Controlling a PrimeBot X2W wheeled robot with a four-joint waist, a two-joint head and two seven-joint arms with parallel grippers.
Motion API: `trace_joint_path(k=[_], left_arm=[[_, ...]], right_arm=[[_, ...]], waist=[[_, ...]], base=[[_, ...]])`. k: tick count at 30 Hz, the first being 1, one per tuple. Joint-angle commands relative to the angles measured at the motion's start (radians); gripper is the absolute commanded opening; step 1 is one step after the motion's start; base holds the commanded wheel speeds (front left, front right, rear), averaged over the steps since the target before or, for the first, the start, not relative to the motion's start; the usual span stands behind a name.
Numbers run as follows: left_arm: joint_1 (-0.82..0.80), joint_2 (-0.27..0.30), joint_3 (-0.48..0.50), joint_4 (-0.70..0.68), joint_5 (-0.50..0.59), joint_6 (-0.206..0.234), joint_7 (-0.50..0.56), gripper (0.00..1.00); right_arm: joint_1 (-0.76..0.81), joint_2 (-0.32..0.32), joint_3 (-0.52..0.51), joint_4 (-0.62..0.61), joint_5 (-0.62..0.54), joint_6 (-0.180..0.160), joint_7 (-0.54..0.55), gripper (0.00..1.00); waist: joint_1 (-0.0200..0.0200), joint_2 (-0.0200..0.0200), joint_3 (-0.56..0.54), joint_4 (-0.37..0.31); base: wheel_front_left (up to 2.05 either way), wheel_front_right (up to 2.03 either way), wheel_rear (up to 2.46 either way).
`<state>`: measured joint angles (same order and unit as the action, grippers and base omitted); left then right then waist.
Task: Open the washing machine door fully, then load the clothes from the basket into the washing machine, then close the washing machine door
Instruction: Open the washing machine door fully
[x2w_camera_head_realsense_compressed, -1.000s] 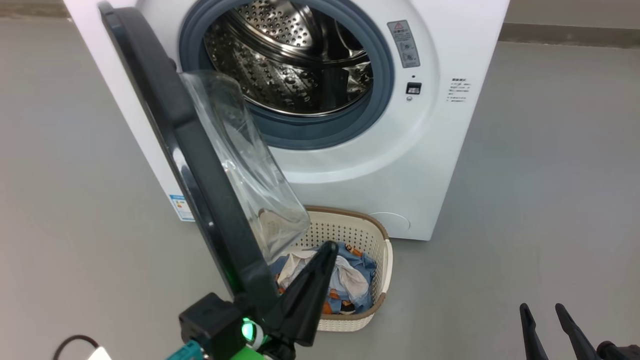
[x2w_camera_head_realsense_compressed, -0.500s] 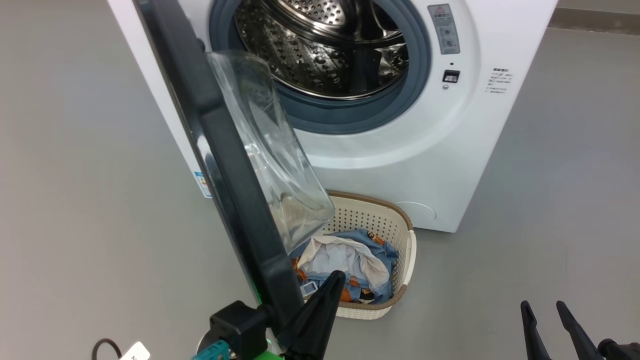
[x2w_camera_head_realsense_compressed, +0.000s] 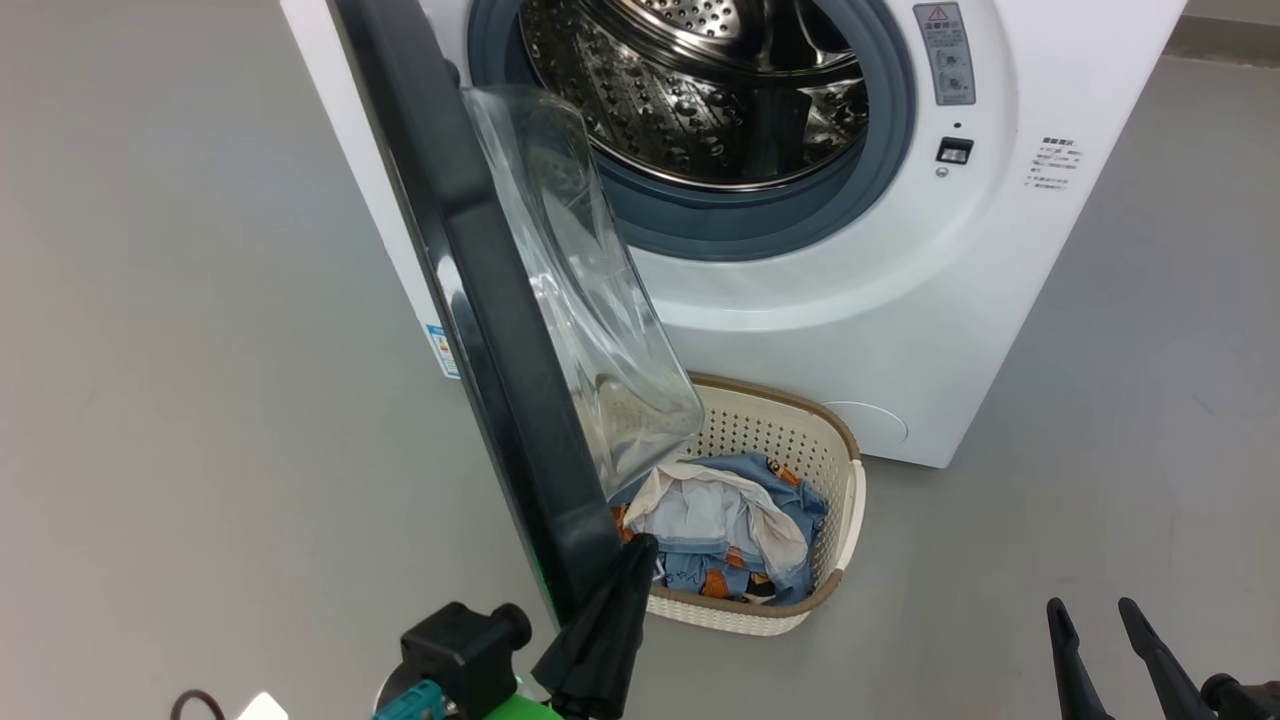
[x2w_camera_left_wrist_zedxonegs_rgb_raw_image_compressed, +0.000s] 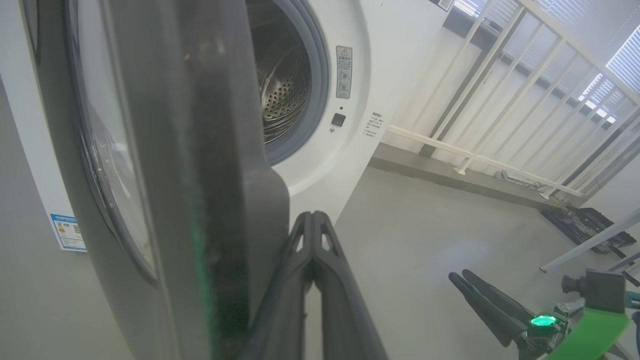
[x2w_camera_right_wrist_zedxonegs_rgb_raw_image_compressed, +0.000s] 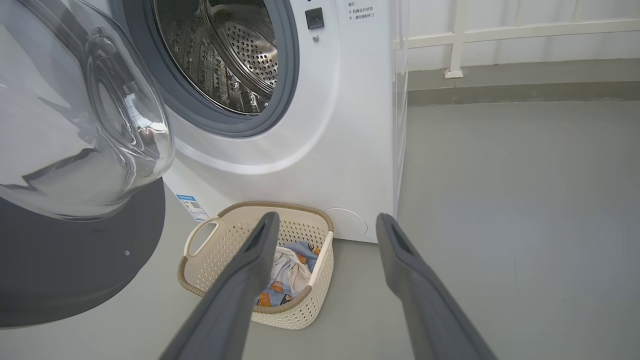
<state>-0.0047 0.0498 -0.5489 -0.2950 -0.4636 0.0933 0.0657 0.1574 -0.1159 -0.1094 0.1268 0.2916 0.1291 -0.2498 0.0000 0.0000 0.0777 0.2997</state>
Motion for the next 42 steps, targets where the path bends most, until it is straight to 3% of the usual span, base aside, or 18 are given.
trace_joint_path(k=[1, 29, 42], left_arm=[[-0.035, 0.001, 0.035, -0.019, 0.010, 0.009, -0.012, 0.00], [-0.047, 0.015, 0.099, 0.028, 0.058, 0.135, -0.046, 0.00], [-0.043, 0.050, 0.212, 0.050, 0.047, 0.191, -0.071, 0.00]], right_arm=[[-0.032, -0.019, 0.022, -0.022, -0.002, 0.002, -0.012, 1.00], [-0.029, -0.010, 0.028, -0.019, 0.003, 0.002, -0.012, 1.00], [-0.036, -0.008, 0.038, -0.017, 0.004, 0.002, -0.012, 1.00]], waist=[[0.0000, 0.0000, 0.001, 0.005], [0.0000, 0.0000, 0.005, 0.110], [0.0000, 0.0000, 0.011, 0.187]], base=[[0.00, 0.00, 0.00], [0.00, 0.00, 0.00], [0.00, 0.00, 0.00]])
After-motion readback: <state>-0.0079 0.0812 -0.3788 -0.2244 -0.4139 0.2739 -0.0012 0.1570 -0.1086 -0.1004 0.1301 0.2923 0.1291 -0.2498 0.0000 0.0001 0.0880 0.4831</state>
